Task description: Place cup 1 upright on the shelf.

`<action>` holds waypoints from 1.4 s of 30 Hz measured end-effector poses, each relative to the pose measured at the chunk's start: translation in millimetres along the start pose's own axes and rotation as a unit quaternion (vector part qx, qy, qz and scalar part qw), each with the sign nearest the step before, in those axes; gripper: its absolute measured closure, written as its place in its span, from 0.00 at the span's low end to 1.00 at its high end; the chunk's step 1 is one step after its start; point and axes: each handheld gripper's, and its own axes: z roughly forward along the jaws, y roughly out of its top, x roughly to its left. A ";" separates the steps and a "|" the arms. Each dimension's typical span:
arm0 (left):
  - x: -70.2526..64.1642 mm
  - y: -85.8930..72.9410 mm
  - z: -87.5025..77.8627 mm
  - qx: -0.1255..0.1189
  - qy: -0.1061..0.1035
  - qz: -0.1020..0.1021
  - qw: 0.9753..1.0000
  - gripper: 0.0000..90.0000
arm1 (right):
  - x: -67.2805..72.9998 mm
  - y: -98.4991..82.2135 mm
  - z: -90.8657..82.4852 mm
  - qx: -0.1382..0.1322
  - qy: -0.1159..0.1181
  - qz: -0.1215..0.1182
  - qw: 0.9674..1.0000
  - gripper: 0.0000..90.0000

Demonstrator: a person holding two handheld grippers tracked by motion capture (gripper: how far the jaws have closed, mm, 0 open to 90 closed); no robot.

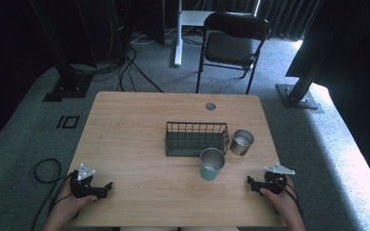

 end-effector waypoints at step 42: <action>-34.8 25.4 7.6 -0.008 -0.048 0.062 0.997 0.02 | 0.0 0.1 0.0 0.000 0.001 0.000 1.000 0.12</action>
